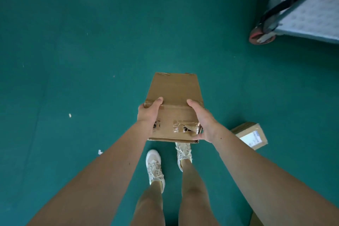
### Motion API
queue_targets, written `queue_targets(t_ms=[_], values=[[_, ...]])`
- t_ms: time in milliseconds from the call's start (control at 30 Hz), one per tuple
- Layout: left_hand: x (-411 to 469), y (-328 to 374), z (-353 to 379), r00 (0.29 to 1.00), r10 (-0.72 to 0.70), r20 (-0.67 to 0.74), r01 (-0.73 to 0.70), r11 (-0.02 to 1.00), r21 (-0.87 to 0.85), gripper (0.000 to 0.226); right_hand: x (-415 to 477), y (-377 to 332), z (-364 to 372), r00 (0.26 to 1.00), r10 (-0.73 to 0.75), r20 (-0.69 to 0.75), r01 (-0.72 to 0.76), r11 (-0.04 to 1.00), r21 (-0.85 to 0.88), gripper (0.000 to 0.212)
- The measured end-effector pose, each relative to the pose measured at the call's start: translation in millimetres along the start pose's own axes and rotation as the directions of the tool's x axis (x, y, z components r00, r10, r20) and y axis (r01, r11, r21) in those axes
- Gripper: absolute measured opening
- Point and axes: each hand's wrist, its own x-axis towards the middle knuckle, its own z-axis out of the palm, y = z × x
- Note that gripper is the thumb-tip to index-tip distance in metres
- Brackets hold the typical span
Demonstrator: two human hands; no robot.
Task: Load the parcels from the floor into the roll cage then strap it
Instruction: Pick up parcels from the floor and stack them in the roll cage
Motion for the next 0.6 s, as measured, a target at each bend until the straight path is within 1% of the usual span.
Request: queue_targets(t_ms=[67, 133, 300, 433, 600], values=[[-41.9, 19.1, 4.0, 0.998, 0.053, 0.039, -0.055, 0.997, 0.045, 0.075, -41.3, -6.6, -16.3, 0.999, -0.035, -0.024, 0.036, 0.996, 0.08, 0.08], [-83.3, 35.9, 8.2, 0.991, 0.097, 0.092, -0.106, 0.99, 0.089, 0.077, -84.2, -10.4, -33.1, 0.996, -0.072, -0.058, 0.08, 0.984, 0.161, 0.073], [-173.9, 69.0, 23.1, 0.958, 0.195, 0.209, -0.234, 0.954, 0.186, 0.077, -178.1, -13.4, -68.3, 0.973, -0.149, -0.175, 0.205, 0.909, 0.364, 0.057], [-246.3, 93.3, 39.4, 0.902, 0.289, 0.321, -0.376, 0.891, 0.255, 0.085, -241.7, -14.3, -102.6, 0.939, -0.229, -0.256, 0.328, 0.819, 0.471, 0.059], [-322.7, 114.7, 54.6, 0.814, 0.384, 0.436, -0.517, 0.822, 0.24, 0.08, -310.6, -16.4, -137.6, 0.876, -0.333, -0.348, 0.475, 0.72, 0.506, 0.053]])
